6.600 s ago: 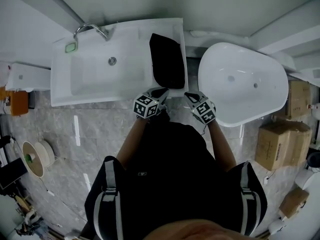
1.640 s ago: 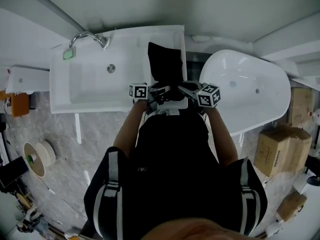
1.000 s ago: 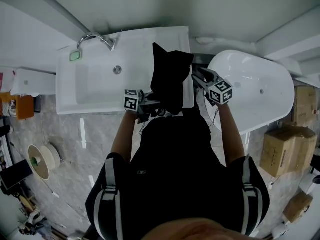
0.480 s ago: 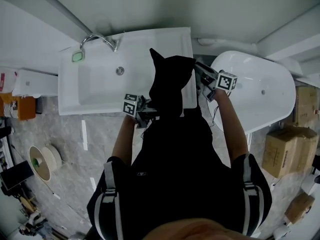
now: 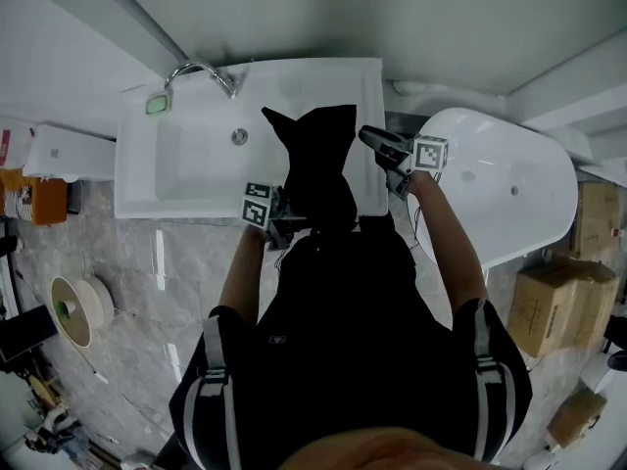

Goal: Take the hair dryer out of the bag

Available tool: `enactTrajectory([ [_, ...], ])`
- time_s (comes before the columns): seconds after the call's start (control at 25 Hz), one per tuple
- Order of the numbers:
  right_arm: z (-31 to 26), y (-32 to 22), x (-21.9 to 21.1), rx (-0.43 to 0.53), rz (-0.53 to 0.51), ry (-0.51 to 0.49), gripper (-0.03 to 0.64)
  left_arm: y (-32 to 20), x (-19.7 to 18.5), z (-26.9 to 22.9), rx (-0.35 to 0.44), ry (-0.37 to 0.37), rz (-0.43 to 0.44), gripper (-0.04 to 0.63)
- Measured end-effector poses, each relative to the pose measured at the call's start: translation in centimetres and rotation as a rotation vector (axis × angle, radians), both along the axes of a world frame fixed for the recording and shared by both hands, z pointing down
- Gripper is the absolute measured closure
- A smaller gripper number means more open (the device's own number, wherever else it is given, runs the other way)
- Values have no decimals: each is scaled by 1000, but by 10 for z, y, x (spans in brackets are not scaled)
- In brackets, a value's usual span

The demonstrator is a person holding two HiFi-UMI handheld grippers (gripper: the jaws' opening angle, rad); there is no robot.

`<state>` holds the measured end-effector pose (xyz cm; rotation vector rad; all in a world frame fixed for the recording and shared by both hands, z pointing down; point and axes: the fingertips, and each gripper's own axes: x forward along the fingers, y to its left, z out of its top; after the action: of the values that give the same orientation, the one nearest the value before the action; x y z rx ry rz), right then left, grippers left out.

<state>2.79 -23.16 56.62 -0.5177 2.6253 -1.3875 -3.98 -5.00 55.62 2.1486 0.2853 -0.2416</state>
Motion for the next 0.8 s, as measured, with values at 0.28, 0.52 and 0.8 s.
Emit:
enactTrajectory([
  [0.28,-5,-17,-15,-40,23,-100,407,9,-1,2,28,-49,42,396],
  [0.52,0,-34,-6,-41,81,-52,551,13,3,5,45,-87,69,396],
  [0.8,-50,-78,47,80,246,-30,552,13,4,16,59,-146,72,396],
])
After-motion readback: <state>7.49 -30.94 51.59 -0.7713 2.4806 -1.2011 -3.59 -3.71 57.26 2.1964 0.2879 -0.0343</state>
